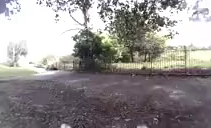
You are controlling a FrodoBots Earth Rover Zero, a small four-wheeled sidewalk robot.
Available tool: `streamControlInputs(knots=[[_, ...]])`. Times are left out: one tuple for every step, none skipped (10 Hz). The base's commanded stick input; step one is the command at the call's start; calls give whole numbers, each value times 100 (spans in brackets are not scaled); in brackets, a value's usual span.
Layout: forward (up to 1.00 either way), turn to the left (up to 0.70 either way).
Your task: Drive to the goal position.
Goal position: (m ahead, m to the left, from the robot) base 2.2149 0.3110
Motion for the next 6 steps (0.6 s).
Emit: streamControlInputs(knots=[[0,70],[0,70],[0,70],[0,70],[0,70],[0,70]])
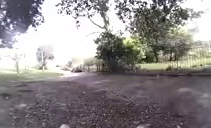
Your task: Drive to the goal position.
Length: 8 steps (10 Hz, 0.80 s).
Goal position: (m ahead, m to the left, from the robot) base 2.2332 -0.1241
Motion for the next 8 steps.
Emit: streamControlInputs(knots=[[0,70],[0,70],[0,70],[0,70],[0,70],[0,70],[0,70],[0,70]])
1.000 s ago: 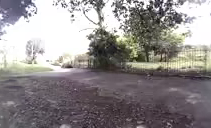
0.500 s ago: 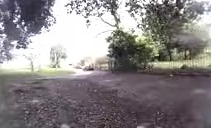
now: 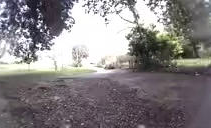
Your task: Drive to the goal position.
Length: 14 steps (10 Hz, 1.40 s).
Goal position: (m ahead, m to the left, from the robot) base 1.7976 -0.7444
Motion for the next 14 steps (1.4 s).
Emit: streamControlInputs(knots=[[0,70],[0,70],[0,70],[0,70],[0,70],[0,70],[0,70],[0,70],[0,70],[0,70],[0,70],[0,70],[0,70],[0,70]])
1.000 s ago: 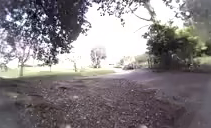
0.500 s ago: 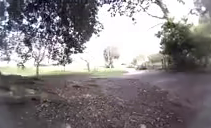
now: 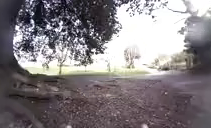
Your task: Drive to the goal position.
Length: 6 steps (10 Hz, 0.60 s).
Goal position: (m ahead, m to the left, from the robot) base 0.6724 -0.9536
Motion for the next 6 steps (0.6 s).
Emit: streamControlInputs(knots=[[0,70],[0,70],[0,70],[0,70],[0,70],[0,70]])
